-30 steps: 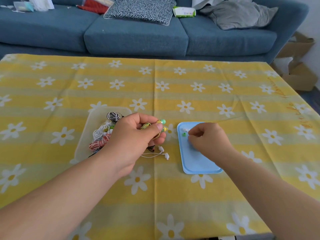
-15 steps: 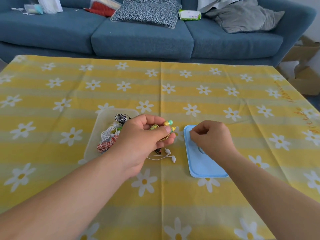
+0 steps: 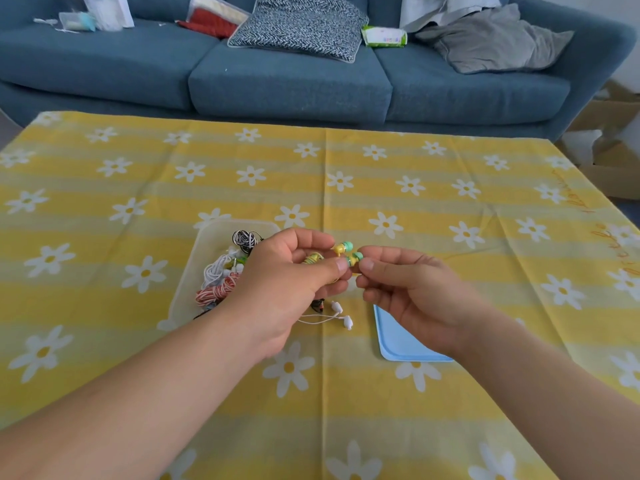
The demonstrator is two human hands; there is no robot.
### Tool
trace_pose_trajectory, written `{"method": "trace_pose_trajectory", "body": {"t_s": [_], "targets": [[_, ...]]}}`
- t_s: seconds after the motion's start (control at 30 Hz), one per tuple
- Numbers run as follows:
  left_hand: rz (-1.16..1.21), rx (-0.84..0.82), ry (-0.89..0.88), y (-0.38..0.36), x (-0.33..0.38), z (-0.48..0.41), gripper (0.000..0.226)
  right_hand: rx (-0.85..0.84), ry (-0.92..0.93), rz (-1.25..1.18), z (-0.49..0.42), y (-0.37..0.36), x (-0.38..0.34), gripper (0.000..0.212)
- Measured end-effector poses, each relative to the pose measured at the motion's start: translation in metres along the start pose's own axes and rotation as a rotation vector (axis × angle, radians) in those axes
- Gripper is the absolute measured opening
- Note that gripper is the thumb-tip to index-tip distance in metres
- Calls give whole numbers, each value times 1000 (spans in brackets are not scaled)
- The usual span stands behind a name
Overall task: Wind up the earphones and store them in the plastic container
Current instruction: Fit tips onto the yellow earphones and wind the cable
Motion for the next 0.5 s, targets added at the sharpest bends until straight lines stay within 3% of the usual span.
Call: {"method": "trace_pose_trajectory", "body": {"t_s": [0.5], "targets": [[-49,53,-61,-1,-3,-2,21,27,105,-2,5,-7,4,27]]}}
Point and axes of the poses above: each hand's wrist, its own z-axis away from the middle knuckle, its own y-axis out of the back of the hand, x = y × z, the point moved 1 cm from there along -z, towards the middle knuckle, and after that the axes turned 8 degrees about x, right-handed, at the moved point
